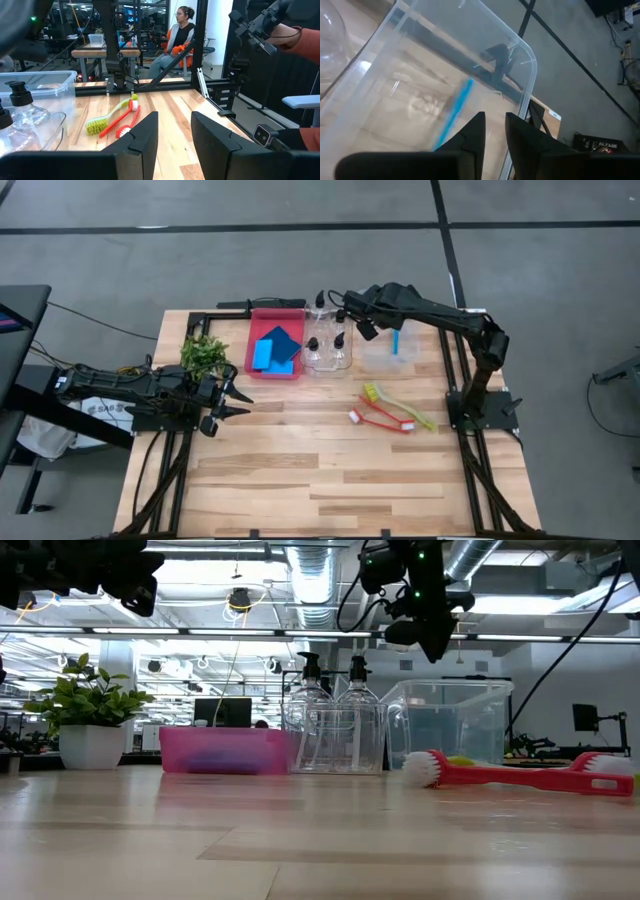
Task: Pick & Place Kitchen Sink Supplies
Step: Put the blue dish brush into the right transparent bin, then put the red dish brush into the right transparent bin
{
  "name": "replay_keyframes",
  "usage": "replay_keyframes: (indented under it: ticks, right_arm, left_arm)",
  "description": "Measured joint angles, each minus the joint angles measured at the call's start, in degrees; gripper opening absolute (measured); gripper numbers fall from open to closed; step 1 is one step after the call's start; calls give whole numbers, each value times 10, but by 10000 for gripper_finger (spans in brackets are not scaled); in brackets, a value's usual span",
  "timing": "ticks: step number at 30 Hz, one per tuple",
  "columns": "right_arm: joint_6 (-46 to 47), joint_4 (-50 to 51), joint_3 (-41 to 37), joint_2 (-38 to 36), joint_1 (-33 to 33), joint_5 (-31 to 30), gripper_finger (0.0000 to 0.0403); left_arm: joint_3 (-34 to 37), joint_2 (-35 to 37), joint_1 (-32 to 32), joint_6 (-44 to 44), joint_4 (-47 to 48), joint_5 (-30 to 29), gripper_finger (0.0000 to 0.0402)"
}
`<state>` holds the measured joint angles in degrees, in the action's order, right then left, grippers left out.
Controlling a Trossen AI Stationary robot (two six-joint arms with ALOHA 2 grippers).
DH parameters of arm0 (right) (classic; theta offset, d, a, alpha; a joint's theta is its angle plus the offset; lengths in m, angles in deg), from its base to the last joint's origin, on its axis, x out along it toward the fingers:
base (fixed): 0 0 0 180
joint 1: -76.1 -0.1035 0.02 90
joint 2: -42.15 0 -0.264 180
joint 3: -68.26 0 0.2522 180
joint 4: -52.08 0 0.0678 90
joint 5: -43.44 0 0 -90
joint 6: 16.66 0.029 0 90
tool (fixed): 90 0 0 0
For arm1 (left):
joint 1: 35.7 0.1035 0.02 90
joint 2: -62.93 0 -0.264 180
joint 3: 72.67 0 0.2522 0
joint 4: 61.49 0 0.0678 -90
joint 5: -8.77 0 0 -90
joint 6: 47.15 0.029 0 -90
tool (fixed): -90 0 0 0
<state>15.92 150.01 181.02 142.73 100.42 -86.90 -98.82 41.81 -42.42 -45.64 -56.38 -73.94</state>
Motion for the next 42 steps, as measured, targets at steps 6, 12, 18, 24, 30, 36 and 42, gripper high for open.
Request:
replay_keyframes:
  ticks: [6,12,18,24,30,36,42]
  right_arm:
    - [-2,11,0,0,-5,0,69]
    - [-10,11,0,0,-11,0,69]
    - [-13,11,0,0,-18,0,69]
    - [-69,9,0,-2,-37,-8,69]
    - [-77,7,0,-29,-79,-37,69]
    - [-94,9,0,-73,-151,-48,69]
    - [-116,9,0,-120,-228,29,69]
  left_arm:
    - [0,0,0,0,0,0,118]
    - [0,0,0,0,0,0,118]
    - [0,0,0,0,0,0,118]
    - [0,0,0,0,0,0,118]
    - [0,0,0,1,0,0,118]
    - [0,0,0,1,0,0,118]
    - [0,0,0,2,0,0,118]
